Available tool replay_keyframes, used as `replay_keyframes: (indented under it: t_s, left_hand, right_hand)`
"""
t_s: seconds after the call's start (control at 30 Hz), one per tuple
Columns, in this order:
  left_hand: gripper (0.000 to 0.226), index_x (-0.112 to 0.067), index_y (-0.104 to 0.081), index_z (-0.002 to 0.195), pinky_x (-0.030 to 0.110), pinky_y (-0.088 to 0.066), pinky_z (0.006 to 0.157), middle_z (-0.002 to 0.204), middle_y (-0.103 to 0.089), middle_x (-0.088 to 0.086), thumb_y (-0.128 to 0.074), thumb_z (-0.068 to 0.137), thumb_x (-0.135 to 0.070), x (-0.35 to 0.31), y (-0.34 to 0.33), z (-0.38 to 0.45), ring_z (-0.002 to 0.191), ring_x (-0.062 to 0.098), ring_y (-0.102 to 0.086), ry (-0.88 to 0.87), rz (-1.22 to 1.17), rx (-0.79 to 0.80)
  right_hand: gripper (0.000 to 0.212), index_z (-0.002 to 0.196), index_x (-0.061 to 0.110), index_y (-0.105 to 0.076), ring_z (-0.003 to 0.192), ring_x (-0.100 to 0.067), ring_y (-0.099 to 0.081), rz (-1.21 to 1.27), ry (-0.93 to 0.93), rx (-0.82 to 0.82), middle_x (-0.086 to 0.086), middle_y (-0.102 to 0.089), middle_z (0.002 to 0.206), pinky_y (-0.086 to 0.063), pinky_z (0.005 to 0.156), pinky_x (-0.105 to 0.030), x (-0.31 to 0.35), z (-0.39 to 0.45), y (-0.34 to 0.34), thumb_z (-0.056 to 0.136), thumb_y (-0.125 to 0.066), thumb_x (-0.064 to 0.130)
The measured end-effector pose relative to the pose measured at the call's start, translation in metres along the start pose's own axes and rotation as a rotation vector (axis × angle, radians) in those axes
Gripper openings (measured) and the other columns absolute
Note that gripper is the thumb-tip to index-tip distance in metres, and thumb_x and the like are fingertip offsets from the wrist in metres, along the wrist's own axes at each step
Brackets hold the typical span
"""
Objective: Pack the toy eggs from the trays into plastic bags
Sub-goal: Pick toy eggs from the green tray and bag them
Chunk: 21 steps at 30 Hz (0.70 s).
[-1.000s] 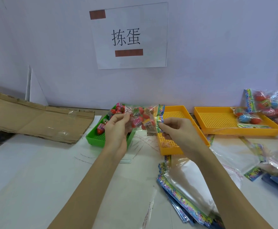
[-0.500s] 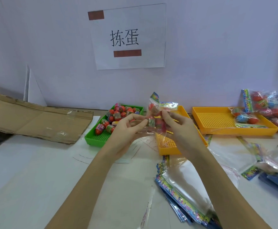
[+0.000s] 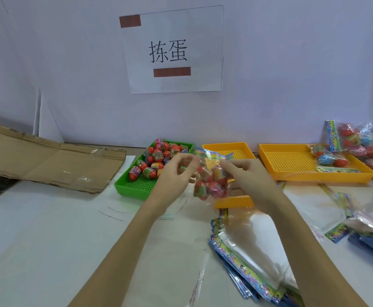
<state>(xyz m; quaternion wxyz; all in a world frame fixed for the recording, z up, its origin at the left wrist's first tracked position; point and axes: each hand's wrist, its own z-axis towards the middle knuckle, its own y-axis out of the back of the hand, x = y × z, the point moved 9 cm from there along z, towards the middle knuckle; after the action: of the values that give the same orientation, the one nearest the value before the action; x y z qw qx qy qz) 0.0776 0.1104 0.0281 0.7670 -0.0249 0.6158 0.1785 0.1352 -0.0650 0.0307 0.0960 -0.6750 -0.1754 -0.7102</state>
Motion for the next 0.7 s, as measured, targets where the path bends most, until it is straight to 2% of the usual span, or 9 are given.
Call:
replay_keyframes:
  t_s: [0.03, 0.1, 0.17, 0.23, 0.37, 0.43, 0.53, 0.6, 0.7]
  left_hand:
    - [0.022, -0.023, -0.065, 0.114, 0.03, -0.061, 0.08, 0.103, -0.072, 0.003, -0.059, 0.103, -0.041, -0.002, 0.004, 0.001, 0.089, 0.019, -0.072, -0.016, 0.0, -0.075]
    - [0.015, -0.024, -0.063, 0.108, 0.027, -0.06, 0.072, 0.099, -0.069, -0.001, -0.06, 0.103, -0.037, -0.007, 0.013, 0.0, 0.081, 0.015, -0.07, -0.07, 0.006, -0.204]
    - [0.009, -0.02, -0.064, 0.101, 0.025, -0.057, 0.063, 0.088, -0.068, -0.003, -0.062, 0.104, -0.029, -0.014, 0.012, -0.003, 0.073, 0.014, -0.066, -0.142, 0.072, -0.238]
    - [0.012, -0.017, -0.068, 0.093, 0.025, -0.053, 0.061, 0.078, -0.068, -0.007, -0.065, 0.103, -0.023, -0.022, -0.002, -0.008, 0.068, 0.009, -0.063, -0.249, 0.204, -0.159]
    - [0.012, -0.014, -0.078, 0.09, 0.024, -0.045, 0.068, 0.08, -0.064, -0.006, -0.078, 0.094, -0.026, -0.039, -0.06, -0.033, 0.076, 0.011, -0.054, -0.513, 0.477, 0.188]
    - [0.019, -0.021, -0.083, 0.098, 0.03, -0.043, 0.076, 0.086, -0.06, -0.005, -0.083, 0.088, -0.037, -0.043, -0.088, -0.051, 0.085, 0.013, -0.047, -0.627, 0.582, 0.345]
    - [0.052, -0.039, -0.076, 0.122, 0.029, -0.031, 0.085, 0.098, -0.049, -0.009, -0.08, 0.077, -0.065, -0.032, -0.119, -0.071, 0.094, 0.011, -0.036, -0.692, 0.793, 0.544]
    - [0.059, -0.046, -0.071, 0.128, 0.03, -0.028, 0.085, 0.099, -0.042, -0.01, -0.075, 0.076, -0.073, -0.028, -0.126, -0.075, 0.097, 0.012, -0.033, -0.709, 0.91, 0.584]
    - [0.044, -0.042, -0.076, 0.123, 0.033, -0.032, 0.085, 0.098, -0.046, -0.007, -0.074, 0.084, -0.064, -0.03, -0.122, -0.071, 0.097, 0.013, -0.036, -0.679, 0.863, 0.593]
  right_hand:
    - [0.028, 0.088, 0.006, -0.078, 0.072, -0.023, -0.077, 0.113, 0.012, -0.091, -0.011, -0.078, 0.092, -0.062, 0.061, -0.033, 0.001, 0.002, 0.013, 0.102, -0.066, 0.027]
    - [0.032, 0.114, -0.003, -0.068, 0.098, -0.031, -0.077, 0.689, 0.053, -0.244, -0.021, -0.075, 0.111, -0.064, 0.077, -0.037, 0.007, 0.001, 0.035, 0.104, -0.063, 0.026]
    - [0.066, 0.146, -0.001, -0.042, 0.116, -0.039, -0.069, 1.109, 0.081, -0.22, -0.029, -0.063, 0.132, -0.059, 0.097, -0.047, 0.009, 0.002, 0.042, 0.103, -0.056, 0.047]
    - [0.073, 0.152, 0.004, -0.031, 0.119, -0.041, -0.067, 1.044, 0.013, -0.158, -0.03, -0.057, 0.139, -0.054, 0.104, -0.054, 0.009, 0.002, 0.035, 0.102, -0.055, 0.051]
    - [0.035, 0.131, -0.004, -0.057, 0.101, -0.033, -0.076, 0.744, 0.033, -0.19, -0.02, -0.075, 0.114, -0.062, 0.087, -0.04, 0.012, -0.003, 0.028, 0.105, -0.057, 0.02]
    - [0.024, 0.116, 0.001, -0.069, 0.084, -0.023, -0.077, 0.646, 0.044, -0.224, -0.01, -0.078, 0.094, -0.062, 0.071, -0.028, 0.013, -0.005, 0.031, 0.104, -0.056, 0.017]
    - [0.02, 0.104, 0.007, -0.075, 0.064, -0.014, -0.068, 0.602, 0.028, -0.257, -0.002, -0.073, 0.076, -0.055, 0.058, -0.021, 0.009, -0.004, 0.039, 0.101, -0.059, 0.017]
    - [0.019, 0.102, 0.007, -0.075, 0.06, -0.013, -0.063, 0.643, -0.01, -0.268, 0.0, -0.07, 0.073, -0.052, 0.055, -0.02, -0.001, -0.001, 0.043, 0.101, -0.058, 0.017]
    - [0.02, 0.102, 0.006, -0.074, 0.057, -0.011, -0.058, 0.72, -0.074, -0.271, 0.001, -0.067, 0.071, -0.049, 0.052, -0.019, -0.011, 0.002, 0.045, 0.102, -0.057, 0.017]
